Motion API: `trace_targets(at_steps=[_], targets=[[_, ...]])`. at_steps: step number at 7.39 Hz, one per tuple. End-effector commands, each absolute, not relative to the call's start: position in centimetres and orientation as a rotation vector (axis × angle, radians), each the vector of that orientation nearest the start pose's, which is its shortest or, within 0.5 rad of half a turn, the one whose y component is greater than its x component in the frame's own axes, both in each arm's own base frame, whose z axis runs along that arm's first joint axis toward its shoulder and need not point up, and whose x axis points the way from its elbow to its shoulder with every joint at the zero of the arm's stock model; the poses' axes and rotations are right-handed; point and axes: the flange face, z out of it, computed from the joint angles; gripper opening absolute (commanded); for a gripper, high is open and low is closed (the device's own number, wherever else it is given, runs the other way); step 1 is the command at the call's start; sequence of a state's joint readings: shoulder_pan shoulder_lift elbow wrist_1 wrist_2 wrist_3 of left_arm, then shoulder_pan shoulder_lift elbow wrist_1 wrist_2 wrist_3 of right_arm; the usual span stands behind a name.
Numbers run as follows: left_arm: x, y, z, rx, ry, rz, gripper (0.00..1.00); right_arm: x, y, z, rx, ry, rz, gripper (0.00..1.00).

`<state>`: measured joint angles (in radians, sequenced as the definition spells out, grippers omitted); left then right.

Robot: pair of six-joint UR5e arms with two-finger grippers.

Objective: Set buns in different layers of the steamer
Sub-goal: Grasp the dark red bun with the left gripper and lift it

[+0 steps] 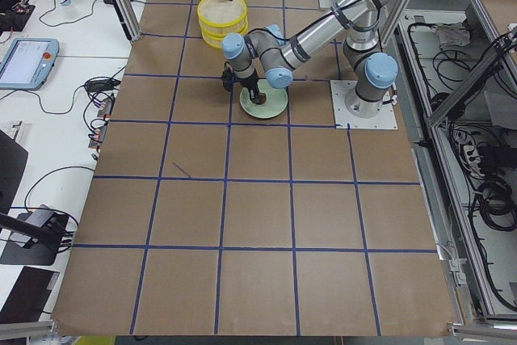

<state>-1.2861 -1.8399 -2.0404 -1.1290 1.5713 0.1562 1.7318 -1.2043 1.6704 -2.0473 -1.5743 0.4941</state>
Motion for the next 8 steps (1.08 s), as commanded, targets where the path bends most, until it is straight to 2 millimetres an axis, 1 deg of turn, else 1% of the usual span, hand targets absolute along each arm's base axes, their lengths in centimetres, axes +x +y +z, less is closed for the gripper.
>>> trace_targets(at_steps=[1,2,3,4,5,6,7,8], targets=[[0.5,-49.3,19.2,-0.227,3.167,0.411,0.26,22.8,-57.3,28.3,0.521,3.099,-0.011,0.15],[0.5,-50.0,21.6,-0.234,3.164,0.324,0.26,22.8,-57.3,28.3,0.521,3.099,-0.011,0.15],[0.4,-50.1,25.2,-0.24,3.155,0.222,0.26,22.8,-57.3,28.3,0.52,3.098,-0.01,0.15],[-1.1,-49.7,28.5,-0.253,3.154,0.185,0.26,22.8,-57.3,28.2,0.52,3.098,-0.008,0.15],[-4.8,-50.1,32.1,-0.25,3.166,0.1,0.25,22.8,-57.4,28.2,0.52,3.098,-0.01,0.16],[-9.3,-51.1,35.3,-0.279,3.178,0.018,0.25,22.8,-57.4,28.2,0.52,3.098,-0.01,0.16],[-13.8,-52.2,38.1,-0.314,3.227,-0.067,0.25,22.8,-57.4,28.2,0.52,3.097,-0.012,0.16],[-16.3,-53.3,39.7,-0.344,3.278,-0.117,0.25,22.8,-57.4,28.2,0.513,3.098,-0.012,0.17]])
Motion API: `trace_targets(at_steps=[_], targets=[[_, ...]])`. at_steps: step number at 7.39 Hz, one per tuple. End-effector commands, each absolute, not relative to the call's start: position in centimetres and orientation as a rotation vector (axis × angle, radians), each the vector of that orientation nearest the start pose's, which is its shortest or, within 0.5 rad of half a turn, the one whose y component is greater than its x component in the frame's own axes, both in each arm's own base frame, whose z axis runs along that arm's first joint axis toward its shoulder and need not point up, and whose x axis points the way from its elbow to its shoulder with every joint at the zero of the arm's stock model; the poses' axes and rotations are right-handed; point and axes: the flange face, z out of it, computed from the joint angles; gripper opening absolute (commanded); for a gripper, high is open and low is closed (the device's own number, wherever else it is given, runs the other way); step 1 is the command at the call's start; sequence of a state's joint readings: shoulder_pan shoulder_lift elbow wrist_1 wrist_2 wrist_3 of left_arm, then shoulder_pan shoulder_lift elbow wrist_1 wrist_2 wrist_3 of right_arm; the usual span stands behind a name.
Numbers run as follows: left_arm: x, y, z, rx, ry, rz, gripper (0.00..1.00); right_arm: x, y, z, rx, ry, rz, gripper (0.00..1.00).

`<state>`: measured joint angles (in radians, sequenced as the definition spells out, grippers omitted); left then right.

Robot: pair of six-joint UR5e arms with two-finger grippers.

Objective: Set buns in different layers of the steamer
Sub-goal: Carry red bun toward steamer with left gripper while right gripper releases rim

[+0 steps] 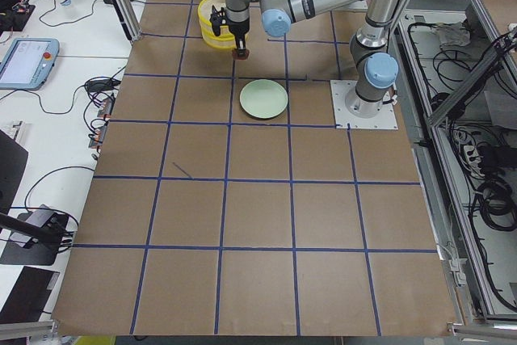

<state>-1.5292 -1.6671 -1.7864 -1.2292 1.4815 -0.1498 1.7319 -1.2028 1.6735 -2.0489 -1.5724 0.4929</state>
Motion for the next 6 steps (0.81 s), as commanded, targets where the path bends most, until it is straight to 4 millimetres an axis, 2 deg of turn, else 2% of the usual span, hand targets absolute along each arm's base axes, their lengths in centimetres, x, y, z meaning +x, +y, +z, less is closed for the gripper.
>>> trace_targets(at_steps=[1,2,3,4,5,6], targets=[[-17.2,-54.3,39.8,-0.337,3.301,-0.121,0.25,22.8,-57.3,28.2,0.513,3.099,-0.01,0.19],[-17.1,-54.5,39.6,-0.307,3.301,-0.122,0.25,22.8,-57.4,28.1,0.513,3.099,-0.008,0.3],[-16.6,-54.1,38.9,-0.226,3.29,-0.11,0.25,22.8,-57.4,28.1,0.513,3.099,-0.008,0.37],[-14.5,-54.2,38.4,-0.162,3.24,-0.093,0.25,22.8,-57.4,28.1,0.513,3.098,-0.007,0.39],[-11.3,-54.3,37.3,-0.194,3.182,-0.063,0.25,22.8,-57.3,28.1,0.513,3.099,-0.008,0.44],[-10.7,-54.3,37.0,-0.202,3.19,-0.059,0.25,22.8,-57.3,28.1,0.513,3.099,-0.008,0.48]])
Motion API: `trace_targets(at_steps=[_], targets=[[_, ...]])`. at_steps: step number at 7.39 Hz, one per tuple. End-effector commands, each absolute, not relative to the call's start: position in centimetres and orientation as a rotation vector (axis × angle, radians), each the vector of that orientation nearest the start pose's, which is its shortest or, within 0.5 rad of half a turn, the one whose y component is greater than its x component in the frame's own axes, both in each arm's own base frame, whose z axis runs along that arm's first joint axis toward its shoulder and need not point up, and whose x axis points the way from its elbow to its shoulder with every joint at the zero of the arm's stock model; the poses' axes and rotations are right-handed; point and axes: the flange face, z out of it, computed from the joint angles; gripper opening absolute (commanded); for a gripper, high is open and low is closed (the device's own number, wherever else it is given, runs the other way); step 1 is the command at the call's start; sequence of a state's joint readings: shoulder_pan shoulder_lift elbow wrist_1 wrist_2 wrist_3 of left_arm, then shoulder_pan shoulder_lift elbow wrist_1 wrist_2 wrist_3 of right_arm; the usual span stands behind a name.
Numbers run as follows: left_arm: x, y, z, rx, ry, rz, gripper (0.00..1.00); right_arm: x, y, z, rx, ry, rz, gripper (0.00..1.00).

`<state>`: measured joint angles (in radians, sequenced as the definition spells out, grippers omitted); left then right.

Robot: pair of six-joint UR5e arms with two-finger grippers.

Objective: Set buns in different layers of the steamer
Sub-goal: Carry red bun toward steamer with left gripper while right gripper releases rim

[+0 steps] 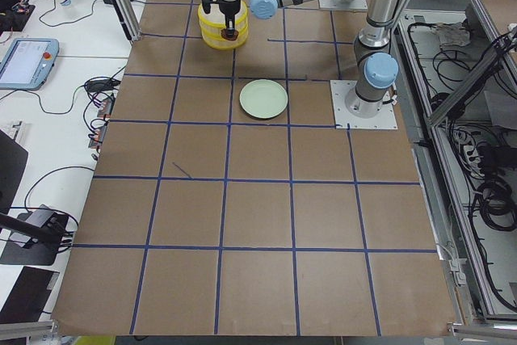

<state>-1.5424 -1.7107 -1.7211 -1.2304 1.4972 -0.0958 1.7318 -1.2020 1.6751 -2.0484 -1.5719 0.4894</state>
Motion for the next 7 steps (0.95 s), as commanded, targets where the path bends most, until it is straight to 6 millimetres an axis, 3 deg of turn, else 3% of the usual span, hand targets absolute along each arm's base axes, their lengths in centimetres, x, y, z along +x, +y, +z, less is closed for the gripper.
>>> trace_targets(at_steps=[1,2,3,4,5,6,7], targets=[[-11.0,-54.4,37.4,-0.207,3.213,-0.068,0.25,22.8,-57.4,28.2,0.513,3.099,-0.01,0.48],[-10.9,-54.6,37.5,-0.192,3.221,-0.079,0.25,22.7,-57.6,29.1,0.499,3.098,-0.039,0.52],[-10.5,-54.6,38.0,-0.196,3.212,-0.089,0.25,21.4,-58.5,31.4,0.478,3.101,-0.091,0.62],[-10.3,-54.5,37.9,-0.179,3.207,-0.083,0.25,19.6,-58.8,35.3,0.404,3.108,-0.124,0.64],[-10.3,-53.9,38.2,-0.17,3.206,-0.083,0.25,15.3,-59.2,38.0,0.41,3.121,-0.081,0.65],[-10.6,-53.7,38.8,-0.163,3.208,-0.068,0.25,10.9,-58.3,41.4,0.387,3.118,-0.068,0.66],[-11.7,-53.8,39.0,-0.17,3.233,-0.074,0.25,9.3,-55.9,45.0,0.378,3.122,-0.042,0.7]])
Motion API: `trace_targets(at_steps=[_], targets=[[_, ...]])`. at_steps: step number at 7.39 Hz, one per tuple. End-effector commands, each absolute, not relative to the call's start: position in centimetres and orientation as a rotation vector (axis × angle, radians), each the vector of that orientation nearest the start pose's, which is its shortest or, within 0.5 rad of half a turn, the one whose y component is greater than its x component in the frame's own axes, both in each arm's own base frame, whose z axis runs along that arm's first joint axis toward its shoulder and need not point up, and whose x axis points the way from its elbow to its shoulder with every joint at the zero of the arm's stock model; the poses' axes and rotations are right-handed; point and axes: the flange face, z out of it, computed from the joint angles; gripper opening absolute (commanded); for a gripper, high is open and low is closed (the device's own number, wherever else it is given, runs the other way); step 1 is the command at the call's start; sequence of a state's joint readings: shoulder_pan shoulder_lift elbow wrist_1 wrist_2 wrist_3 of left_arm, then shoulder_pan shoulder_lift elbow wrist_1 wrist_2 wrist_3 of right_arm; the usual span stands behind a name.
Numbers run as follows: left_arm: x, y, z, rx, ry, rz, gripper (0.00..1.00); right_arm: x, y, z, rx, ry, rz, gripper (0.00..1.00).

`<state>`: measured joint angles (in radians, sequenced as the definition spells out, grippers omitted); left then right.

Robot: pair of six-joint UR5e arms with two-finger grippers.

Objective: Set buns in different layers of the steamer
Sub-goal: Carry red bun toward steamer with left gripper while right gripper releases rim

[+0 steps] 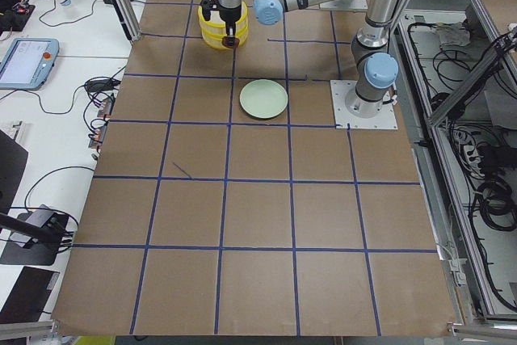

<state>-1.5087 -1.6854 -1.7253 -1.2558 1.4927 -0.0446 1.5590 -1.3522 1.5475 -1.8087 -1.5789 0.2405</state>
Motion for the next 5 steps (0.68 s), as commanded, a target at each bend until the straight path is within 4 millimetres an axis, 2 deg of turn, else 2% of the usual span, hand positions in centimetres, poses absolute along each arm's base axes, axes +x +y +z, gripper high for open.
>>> trace_targets(at_steps=[1,2,3,4,5], targets=[[-13.1,-54.0,39.1,-0.162,3.331,-0.096,0.25,9.9,-53.1,48.2,0.364,3.123,-0.044,0.71],[-15.2,-54.2,39.8,-0.156,3.367,-0.158,0.25,12.2,-51.2,49.4,0.292,3.131,-0.032,0.77],[-18.6,-54.1,40.4,-0.125,3.377,-0.243,0.25,13.8,-50.4,49.3,0.237,3.14,-0.028,0.9],[-21.7,-54.1,40.0,-0.122,3.401,-0.291,0.25,14.1,-50.7,48.8,0.231,3.131,-0.029,0.94],[-23.2,-54.7,39.1,-0.215,3.409,-0.275,0.25,13.2,-50.9,48.3,0.238,3.131,-0.01,0.99]])
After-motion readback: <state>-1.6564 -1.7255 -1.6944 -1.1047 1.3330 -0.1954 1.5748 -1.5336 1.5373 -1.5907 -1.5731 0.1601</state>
